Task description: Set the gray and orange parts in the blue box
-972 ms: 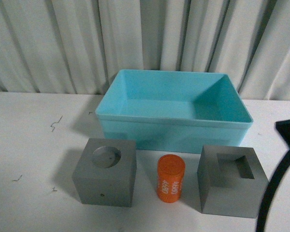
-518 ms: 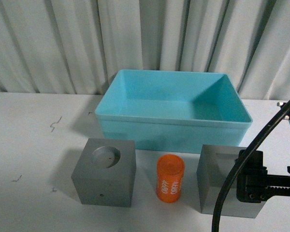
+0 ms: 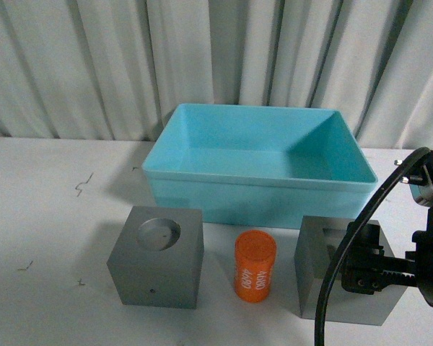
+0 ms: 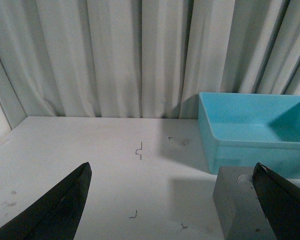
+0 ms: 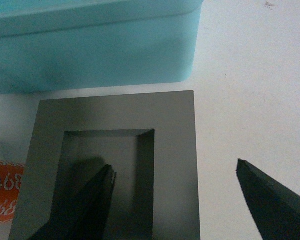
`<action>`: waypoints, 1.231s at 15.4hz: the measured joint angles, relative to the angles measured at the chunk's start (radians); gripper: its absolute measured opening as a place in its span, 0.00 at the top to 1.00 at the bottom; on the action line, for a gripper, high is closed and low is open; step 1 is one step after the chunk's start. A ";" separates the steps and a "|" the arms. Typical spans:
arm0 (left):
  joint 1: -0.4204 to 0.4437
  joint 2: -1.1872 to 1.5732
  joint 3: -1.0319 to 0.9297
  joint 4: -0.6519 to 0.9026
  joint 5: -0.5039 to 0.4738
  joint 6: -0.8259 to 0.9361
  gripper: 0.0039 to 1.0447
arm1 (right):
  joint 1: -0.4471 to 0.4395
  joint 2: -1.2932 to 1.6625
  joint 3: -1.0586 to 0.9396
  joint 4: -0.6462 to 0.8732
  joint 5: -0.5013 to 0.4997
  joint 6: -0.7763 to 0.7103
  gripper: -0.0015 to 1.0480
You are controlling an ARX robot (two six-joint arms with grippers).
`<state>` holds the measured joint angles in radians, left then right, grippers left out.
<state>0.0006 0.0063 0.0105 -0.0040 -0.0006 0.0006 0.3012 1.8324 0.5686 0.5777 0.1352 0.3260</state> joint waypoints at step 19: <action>0.000 0.000 0.000 0.000 0.000 0.000 0.06 | -0.121 0.023 0.573 -0.093 -0.065 -0.208 0.82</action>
<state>0.0006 0.0063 0.0105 -0.0036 -0.0006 0.0006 0.1802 1.8553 1.1412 0.4843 0.0700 0.1184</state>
